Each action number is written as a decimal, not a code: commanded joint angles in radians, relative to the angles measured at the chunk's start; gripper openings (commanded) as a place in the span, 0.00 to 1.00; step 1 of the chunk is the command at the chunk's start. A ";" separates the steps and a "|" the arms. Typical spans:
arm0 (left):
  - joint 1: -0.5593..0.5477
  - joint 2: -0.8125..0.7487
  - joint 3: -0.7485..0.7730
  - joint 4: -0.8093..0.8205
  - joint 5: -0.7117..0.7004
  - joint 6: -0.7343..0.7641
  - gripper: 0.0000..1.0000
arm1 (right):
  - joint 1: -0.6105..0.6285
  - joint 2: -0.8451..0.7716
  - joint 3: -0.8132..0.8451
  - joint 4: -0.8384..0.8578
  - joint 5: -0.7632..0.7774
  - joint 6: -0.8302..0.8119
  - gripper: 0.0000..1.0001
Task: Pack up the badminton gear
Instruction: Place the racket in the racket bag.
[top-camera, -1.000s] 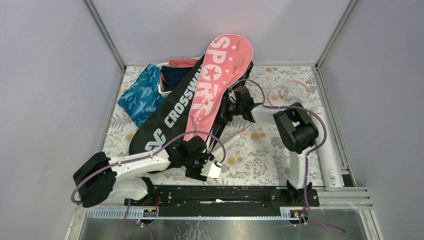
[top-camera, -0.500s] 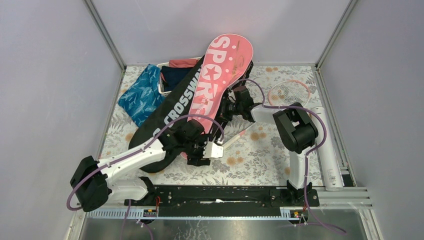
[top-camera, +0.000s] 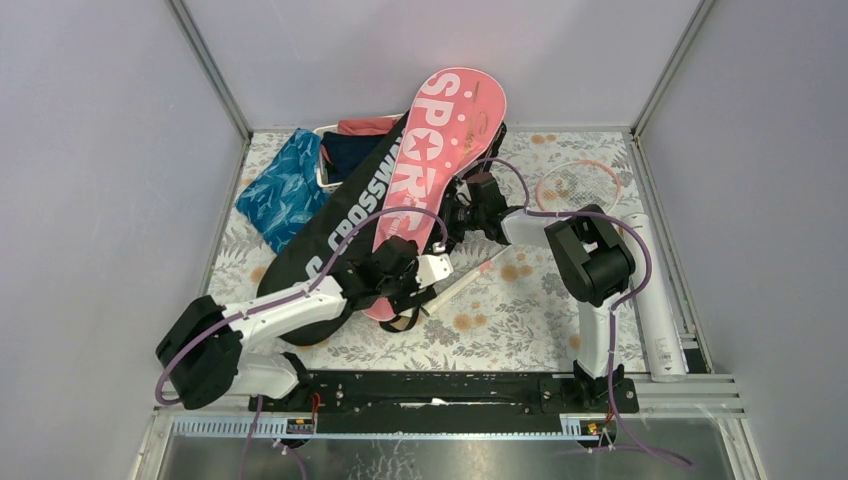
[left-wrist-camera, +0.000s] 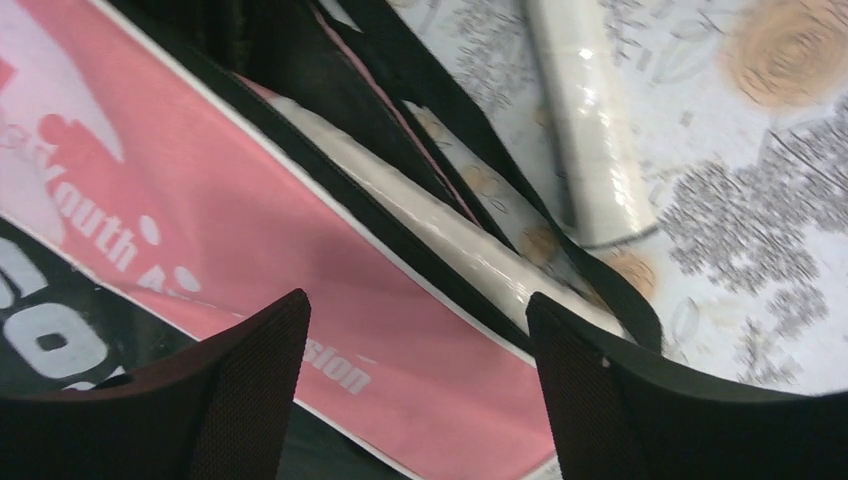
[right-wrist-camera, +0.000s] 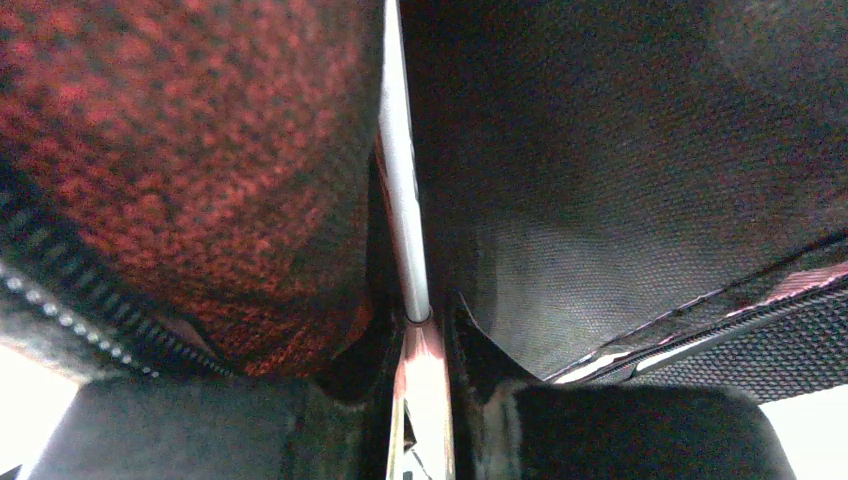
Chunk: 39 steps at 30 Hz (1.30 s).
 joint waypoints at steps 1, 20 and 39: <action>0.006 0.032 -0.023 0.180 -0.141 -0.051 0.82 | -0.016 0.001 0.048 0.082 0.060 0.038 0.00; 0.022 0.066 0.008 0.196 0.017 -0.059 0.00 | -0.019 -0.006 0.074 0.086 0.028 0.043 0.00; 0.068 0.099 0.110 0.150 0.329 -0.206 0.00 | -0.018 -0.018 0.081 0.221 -0.065 0.178 0.00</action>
